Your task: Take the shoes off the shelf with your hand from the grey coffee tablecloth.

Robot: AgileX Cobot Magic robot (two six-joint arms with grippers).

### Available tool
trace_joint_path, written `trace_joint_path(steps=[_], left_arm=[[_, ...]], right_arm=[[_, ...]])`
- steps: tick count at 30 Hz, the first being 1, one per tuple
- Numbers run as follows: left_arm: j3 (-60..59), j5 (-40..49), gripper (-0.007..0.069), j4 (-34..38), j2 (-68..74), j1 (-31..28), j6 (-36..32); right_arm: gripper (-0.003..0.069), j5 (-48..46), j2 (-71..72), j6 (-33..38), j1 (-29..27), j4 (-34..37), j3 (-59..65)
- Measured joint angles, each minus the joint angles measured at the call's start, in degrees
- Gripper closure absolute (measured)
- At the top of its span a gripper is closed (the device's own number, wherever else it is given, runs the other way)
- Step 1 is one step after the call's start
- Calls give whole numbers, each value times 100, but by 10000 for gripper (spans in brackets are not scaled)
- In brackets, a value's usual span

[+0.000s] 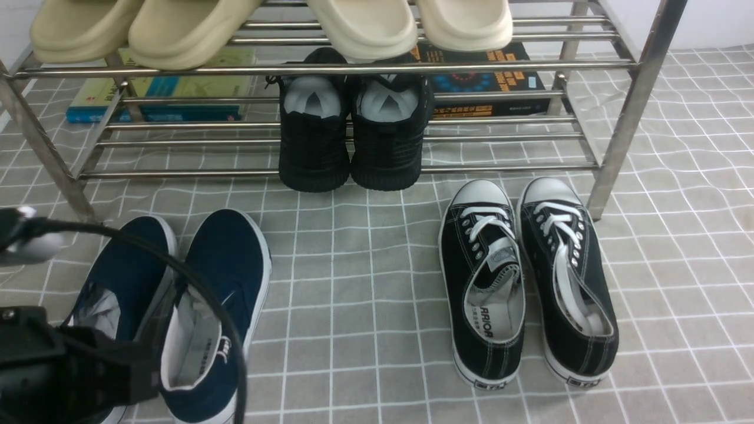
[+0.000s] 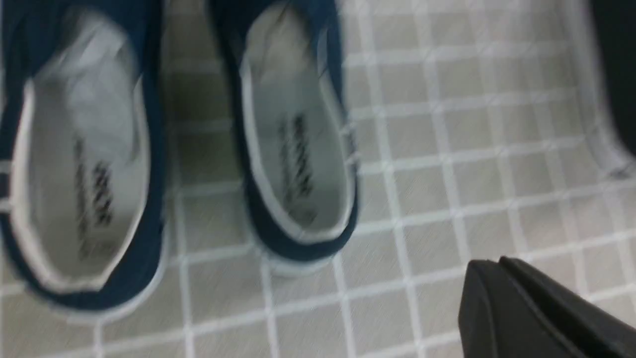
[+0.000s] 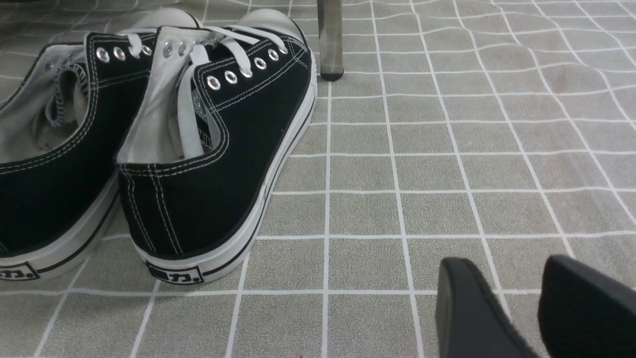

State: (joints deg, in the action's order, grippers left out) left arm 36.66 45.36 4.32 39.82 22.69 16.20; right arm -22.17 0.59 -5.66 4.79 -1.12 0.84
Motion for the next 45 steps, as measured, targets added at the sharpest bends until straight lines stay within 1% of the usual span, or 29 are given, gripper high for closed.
trace_joint_path(steps=[2, 8, 12, 16, 19, 23, 25, 26, 28, 29, 30, 31, 32, 33, 34, 37, 42, 45], left_arm=[[-102, -236, 623, 9, -252, 0, 0], [-121, -244, 620, -234, -427, 0, 0], [-121, -244, 615, -615, -427, 0, 0], [-143, -267, 611, -704, -432, 0, 0], [-315, -343, 609, -704, -453, 0, 0], [-794, -738, 606, -704, -773, -47, 47], [-1025, -977, 605, -718, -1005, -144, 47], [-1305, -1267, 606, -776, -1365, -331, 47], [-1527, -1447, 606, -796, -1631, -516, 47], [-1865, -1602, 603, -842, -1996, -843, 47], [-2020, -1661, 602, -870, -2226, -1039, 47], [-2097, -1676, 602, -885, -2316, -1079, 47], [-2376, -1699, 602, -956, -2630, -1389, 47], [-2456, -1707, 602, -969, -2716, -1426, 47], [-2727, -1724, 602, -1026, -3002, -1667, 42], [-3207, -1819, 602, -1161, -3537, -2039, 42], [-3561, -1999, 598, -1333, -4008, -2132, 42], [-3701, -2007, 592, -1352, -4044, -2132, 42]], right_arm=[[420, 0, 0, 0, 0, 0, 0], [420, 0, 0, 0, 0, 0, 0], [420, 0, 0, 0, 0, 0, 0], [420, 0, 0, 0, 0, 0, 0], [420, 0, 0, 0, 0, 0, 0], [420, 0, 0, 0, 0, 0, 0], [420, 0, 0, 0, 0, 0, 0], [420, 0, 0, 0, 0, 0, 0], [420, 0, 0, 0, 0, 0, 0], [420, 0, 0, 0, 0, 0, 0], [420, 0, 0, 0, 0, 0, 0], [420, 0, 0, 0, 0, 0, 0], [420, 0, 0, 0, 0, 14, 0], [420, 0, 0, 0, 0, 14, 0], [420, 0, 0, 0, 0, 14, 0], [420, 0, 0, 0, 0, 8, 0], [420, 0, 0, 0, 0, 8, 0], [420, 0, 0, 0, 0, 8, 0]])
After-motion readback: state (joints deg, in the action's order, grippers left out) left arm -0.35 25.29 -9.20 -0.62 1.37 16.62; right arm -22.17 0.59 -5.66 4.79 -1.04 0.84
